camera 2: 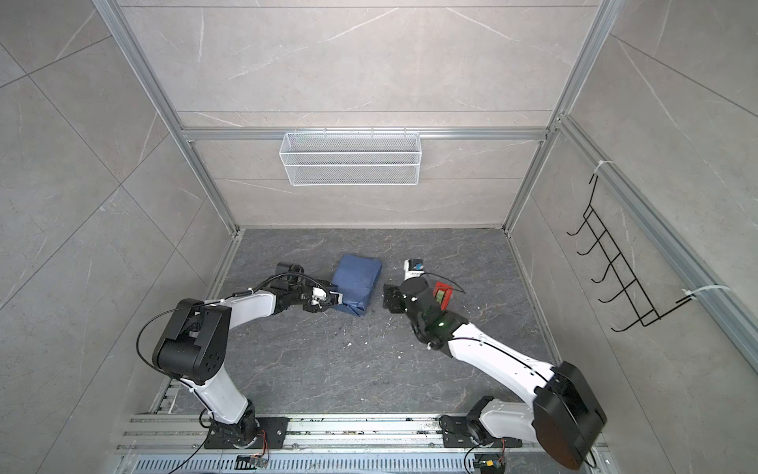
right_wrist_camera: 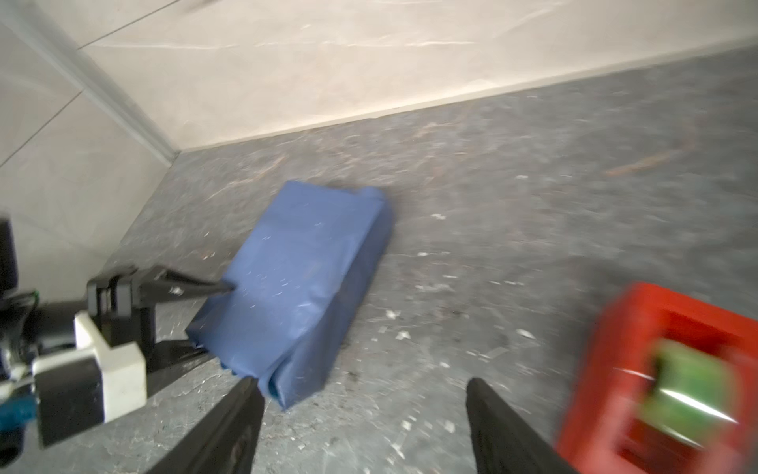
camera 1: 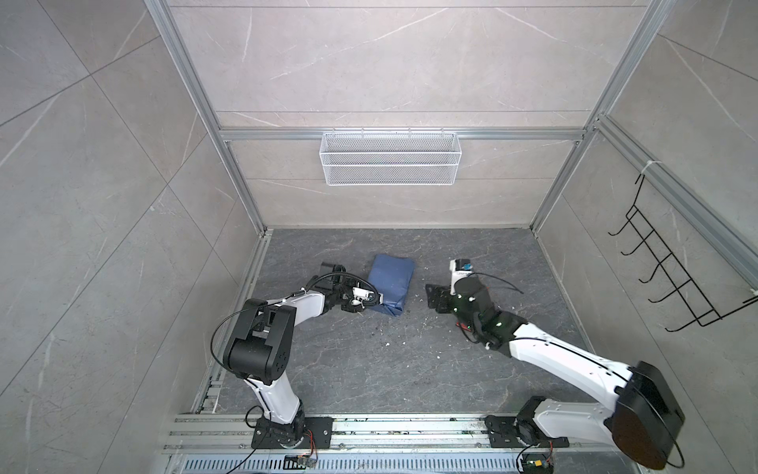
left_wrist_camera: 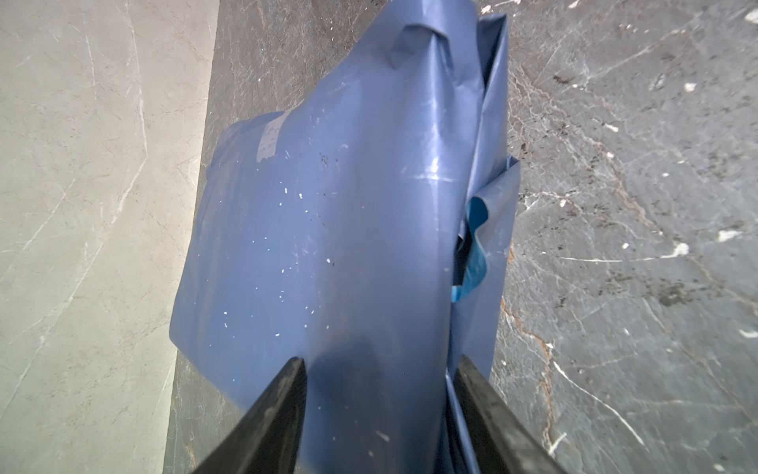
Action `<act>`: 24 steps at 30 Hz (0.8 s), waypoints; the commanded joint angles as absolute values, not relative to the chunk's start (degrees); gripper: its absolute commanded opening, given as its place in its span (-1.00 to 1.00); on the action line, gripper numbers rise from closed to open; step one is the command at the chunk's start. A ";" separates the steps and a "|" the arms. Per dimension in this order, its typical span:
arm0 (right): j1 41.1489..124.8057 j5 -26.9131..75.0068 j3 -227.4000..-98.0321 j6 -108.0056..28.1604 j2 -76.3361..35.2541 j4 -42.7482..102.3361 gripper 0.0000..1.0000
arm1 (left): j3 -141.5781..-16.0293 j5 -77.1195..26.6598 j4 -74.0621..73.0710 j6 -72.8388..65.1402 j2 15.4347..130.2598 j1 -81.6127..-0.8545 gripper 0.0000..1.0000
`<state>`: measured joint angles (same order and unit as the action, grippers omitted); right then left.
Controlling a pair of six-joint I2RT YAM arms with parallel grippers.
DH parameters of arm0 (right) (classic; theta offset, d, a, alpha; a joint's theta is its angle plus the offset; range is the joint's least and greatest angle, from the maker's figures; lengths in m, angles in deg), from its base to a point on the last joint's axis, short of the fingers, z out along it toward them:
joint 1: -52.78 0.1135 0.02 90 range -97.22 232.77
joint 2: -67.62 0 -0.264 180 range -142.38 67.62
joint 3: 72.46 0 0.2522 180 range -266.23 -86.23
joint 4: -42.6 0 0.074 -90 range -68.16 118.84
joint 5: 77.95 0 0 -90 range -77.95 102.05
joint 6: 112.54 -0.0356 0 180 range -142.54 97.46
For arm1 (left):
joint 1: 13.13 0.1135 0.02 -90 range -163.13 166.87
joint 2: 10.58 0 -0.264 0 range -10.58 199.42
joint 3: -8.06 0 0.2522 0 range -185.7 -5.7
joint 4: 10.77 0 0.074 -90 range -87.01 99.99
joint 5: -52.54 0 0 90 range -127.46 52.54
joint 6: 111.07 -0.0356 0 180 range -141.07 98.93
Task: Wrap a gift box in wrapping paper
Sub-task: Fifth fold the wrapping paper around the gift box, then tear off the tape with the cutter.
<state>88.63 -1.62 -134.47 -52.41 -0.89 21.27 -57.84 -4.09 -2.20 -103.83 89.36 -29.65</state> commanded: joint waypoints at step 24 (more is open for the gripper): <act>49.21 45.72 -124.17 -61.87 -3.26 14.72 -0.28 | -54.39 -5.18 4.77 -102.38 92.54 -30.71 0.13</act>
<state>50.47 41.52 -125.58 -60.60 -1.15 8.53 -57.16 -3.94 -3.52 -103.59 89.38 -29.65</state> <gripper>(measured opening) 0.366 0.568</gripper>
